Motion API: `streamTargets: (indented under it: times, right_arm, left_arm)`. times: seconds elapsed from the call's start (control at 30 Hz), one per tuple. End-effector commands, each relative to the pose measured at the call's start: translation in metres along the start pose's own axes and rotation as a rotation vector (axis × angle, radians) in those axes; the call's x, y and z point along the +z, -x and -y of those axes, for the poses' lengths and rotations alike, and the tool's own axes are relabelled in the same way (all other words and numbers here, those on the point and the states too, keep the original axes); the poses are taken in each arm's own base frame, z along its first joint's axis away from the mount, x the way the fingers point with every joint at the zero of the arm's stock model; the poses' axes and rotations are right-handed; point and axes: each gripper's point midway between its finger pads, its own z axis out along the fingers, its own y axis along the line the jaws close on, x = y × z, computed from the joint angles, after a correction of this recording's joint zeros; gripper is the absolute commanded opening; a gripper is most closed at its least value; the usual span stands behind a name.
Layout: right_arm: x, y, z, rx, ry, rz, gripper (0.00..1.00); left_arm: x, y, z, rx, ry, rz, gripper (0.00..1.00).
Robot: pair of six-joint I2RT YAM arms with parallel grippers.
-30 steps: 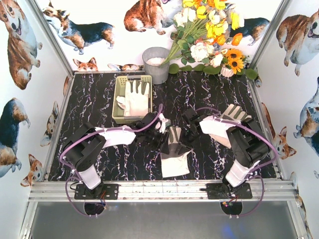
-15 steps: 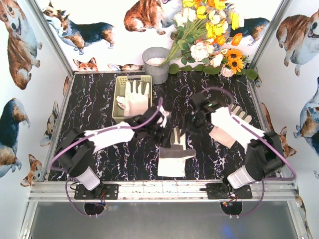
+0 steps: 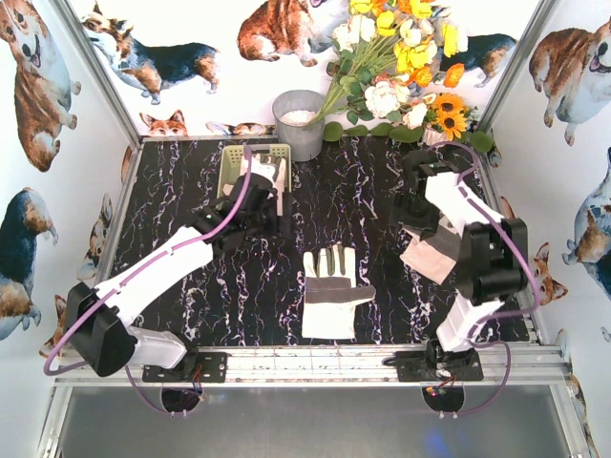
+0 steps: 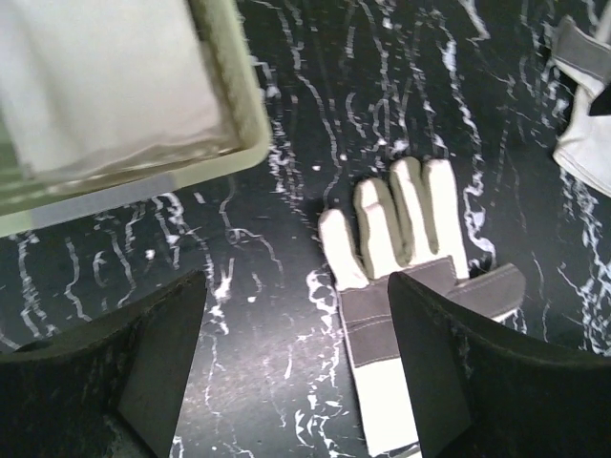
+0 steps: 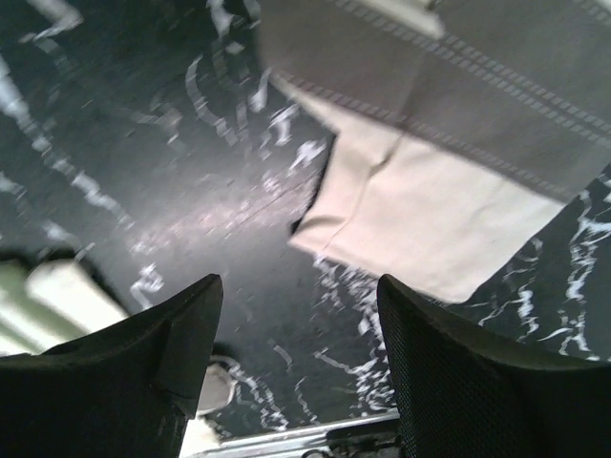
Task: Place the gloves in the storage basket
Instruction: Pick up the glove at the corner of the board.
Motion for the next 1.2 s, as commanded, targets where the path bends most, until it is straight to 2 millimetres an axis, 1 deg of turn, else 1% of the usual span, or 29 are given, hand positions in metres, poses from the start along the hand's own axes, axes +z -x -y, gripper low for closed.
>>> streamTargets:
  times: [0.0, 0.1, 0.23, 0.4, 0.5, 0.63, 0.73, 0.8, 0.83, 0.9, 0.97, 1.03, 1.13, 1.17]
  right_arm:
    - [0.007, 0.044, 0.014, -0.052, -0.049, 0.092, 0.68]
    - [0.020, 0.057, 0.020, -0.044, -0.065, 0.080, 0.68]
    - [0.040, 0.067, 0.032, -0.009, -0.079, 0.059, 0.68]
    - [0.066, 0.064, 0.030, 0.019, -0.020, -0.014, 0.66]
    - [0.077, 0.061, 0.031, 0.035, -0.010, -0.049, 0.65]
    - [0.082, 0.060, 0.029, 0.040, 0.009, -0.061, 0.40]
    - [0.080, 0.059, 0.026, 0.033, 0.033, -0.061, 0.19]
    - [0.074, 0.058, 0.020, 0.028, 0.073, -0.059, 0.09]
    - [0.065, 0.060, 0.016, 0.031, 0.103, -0.044, 0.04]
    - [0.046, 0.063, 0.005, 0.047, 0.167, -0.012, 0.00]
    - [0.024, 0.066, -0.009, 0.063, 0.248, 0.028, 0.00]
    - [-0.001, 0.069, -0.027, 0.064, 0.342, 0.063, 0.00]
    - [-0.039, 0.067, -0.062, 0.037, 0.482, 0.101, 0.00]
    - [-0.053, 0.064, -0.078, 0.010, 0.532, 0.110, 0.00]
  left_arm:
    - [-0.009, 0.005, -0.028, -0.059, 0.111, 0.034, 0.71]
    - [-0.011, 0.007, -0.032, -0.074, 0.129, 0.045, 0.70]
    - [-0.011, 0.009, -0.035, -0.085, 0.149, 0.048, 0.67]
    - [-0.013, 0.010, -0.037, -0.102, 0.165, 0.055, 0.66]
    - [-0.017, 0.011, -0.040, -0.116, 0.181, 0.063, 0.66]
    - [-0.024, 0.012, -0.042, -0.134, 0.186, 0.085, 0.66]
    - [-0.026, 0.013, -0.042, -0.142, 0.182, 0.092, 0.66]
    - [-0.029, 0.016, -0.040, -0.143, 0.173, 0.100, 0.66]
    - [-0.030, 0.018, -0.038, -0.146, 0.163, 0.109, 0.66]
    - [-0.034, 0.025, -0.033, -0.149, 0.138, 0.129, 0.66]
    - [-0.039, 0.034, -0.027, -0.154, 0.108, 0.157, 0.66]
    - [-0.044, 0.042, -0.021, -0.162, 0.071, 0.181, 0.66]
    - [-0.048, 0.055, -0.010, -0.179, -0.004, 0.206, 0.68]
    - [-0.049, 0.061, -0.006, -0.187, -0.030, 0.216, 0.68]
